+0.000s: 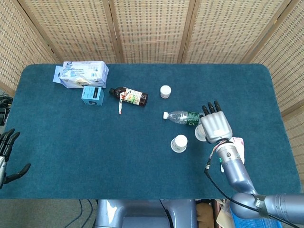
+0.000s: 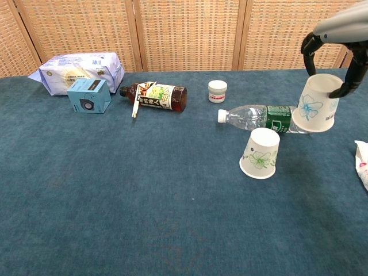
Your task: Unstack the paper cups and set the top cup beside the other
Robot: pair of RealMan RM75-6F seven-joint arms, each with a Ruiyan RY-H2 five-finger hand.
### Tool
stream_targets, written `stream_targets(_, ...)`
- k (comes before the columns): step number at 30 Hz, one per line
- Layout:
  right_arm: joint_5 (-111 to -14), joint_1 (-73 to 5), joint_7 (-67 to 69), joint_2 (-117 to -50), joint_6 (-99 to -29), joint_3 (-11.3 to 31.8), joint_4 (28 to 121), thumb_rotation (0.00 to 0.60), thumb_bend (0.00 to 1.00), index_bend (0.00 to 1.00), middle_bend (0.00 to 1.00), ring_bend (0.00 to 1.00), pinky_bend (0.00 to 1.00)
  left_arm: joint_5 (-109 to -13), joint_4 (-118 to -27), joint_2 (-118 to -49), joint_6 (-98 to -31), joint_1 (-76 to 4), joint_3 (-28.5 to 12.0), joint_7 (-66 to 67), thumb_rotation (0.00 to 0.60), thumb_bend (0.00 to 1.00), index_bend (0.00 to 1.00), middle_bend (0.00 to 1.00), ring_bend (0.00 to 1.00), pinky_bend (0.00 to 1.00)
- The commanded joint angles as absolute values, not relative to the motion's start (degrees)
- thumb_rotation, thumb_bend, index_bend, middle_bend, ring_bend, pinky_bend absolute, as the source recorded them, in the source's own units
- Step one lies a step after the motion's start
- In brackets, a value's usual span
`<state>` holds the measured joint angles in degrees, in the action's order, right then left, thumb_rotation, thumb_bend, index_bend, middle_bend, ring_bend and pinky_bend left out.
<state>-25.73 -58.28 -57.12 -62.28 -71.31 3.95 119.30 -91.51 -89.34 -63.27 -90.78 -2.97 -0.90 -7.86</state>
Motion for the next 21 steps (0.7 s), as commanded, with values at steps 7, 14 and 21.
stream_targets(7, -32.9, -53.2, -48.8, -67.1, -68.3, 1.4, 114.9, 0.6, 0.3, 0.39, 0.13, 0.0, 0.01, -91.5, -89.4, -63.3, -91.0, -2.9, -0.9, -7.8, 0.6, 0.27, 0.0, 0.0, 0.0, 0.0)
stream_targets(14, -35.3, -49.9, -43.1, -69.2, -66.0, 0.4, 110.5, 0.6, 0.3, 0.39, 0.13, 0.0, 0.01, -91.6, -89.2, -63.3, -90.8, -3.0, -0.9, -7.9, 0.6, 0.27, 0.0, 0.0, 0.0, 0.0)
stream_targets(21, -37.5, -47.8, -40.2, -70.5, -64.4, -0.6, 107.0, 0.6, 0.3, 0.39, 0.08, 0.0, 0.0, -91.7, -89.4, -63.4, -90.8, -2.9, -0.8, -7.5, 0.6, 0.27, 0.0, 0.0, 0.0, 0.0)
